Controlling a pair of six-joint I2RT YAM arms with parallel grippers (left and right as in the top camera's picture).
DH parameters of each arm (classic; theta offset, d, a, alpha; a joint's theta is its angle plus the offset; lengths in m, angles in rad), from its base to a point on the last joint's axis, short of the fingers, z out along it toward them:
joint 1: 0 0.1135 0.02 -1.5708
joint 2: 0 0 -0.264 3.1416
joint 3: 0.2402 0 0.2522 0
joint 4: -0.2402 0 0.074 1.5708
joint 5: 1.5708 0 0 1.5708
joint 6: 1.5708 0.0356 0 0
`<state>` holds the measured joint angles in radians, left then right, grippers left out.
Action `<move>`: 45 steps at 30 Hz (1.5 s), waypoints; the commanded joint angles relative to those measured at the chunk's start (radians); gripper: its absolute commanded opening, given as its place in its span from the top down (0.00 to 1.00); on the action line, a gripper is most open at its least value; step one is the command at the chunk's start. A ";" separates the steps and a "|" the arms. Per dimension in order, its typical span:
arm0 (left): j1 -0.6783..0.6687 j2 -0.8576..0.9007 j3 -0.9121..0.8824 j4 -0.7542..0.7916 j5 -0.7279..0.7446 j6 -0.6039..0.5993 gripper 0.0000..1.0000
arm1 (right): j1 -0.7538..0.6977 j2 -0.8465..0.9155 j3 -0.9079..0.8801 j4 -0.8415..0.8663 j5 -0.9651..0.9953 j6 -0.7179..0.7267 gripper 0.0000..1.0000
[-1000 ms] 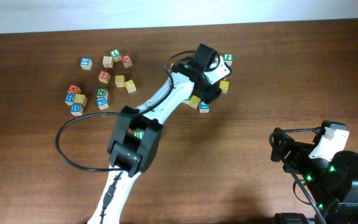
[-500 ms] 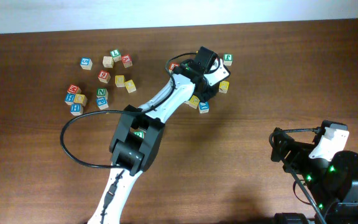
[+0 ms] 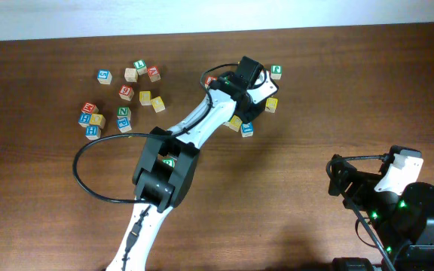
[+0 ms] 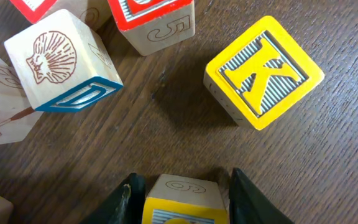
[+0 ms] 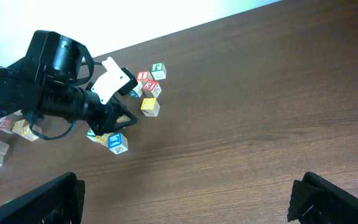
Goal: Spell out RSS
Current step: 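Lower and close the left gripper on the second yellow S block, then carry the S block to the right of the first S block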
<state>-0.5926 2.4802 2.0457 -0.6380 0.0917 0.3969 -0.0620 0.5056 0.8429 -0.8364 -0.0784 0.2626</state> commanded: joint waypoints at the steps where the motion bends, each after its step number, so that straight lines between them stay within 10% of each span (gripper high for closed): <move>1: 0.002 0.013 0.001 0.002 -0.010 -0.045 0.64 | -0.001 -0.006 -0.003 0.003 0.008 0.003 0.02; 30: 0.016 -0.323 0.009 -0.058 -0.010 -0.433 0.73 | -0.001 -0.006 -0.003 0.003 0.008 0.003 0.02; 45: 0.037 -0.425 -0.001 -0.603 -0.010 -0.517 0.91 | -0.001 -0.006 -0.003 0.003 0.008 0.003 0.02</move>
<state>-0.5591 2.0533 2.0495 -1.2106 0.0853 -0.0757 -0.0620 0.5056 0.8429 -0.8364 -0.0780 0.2623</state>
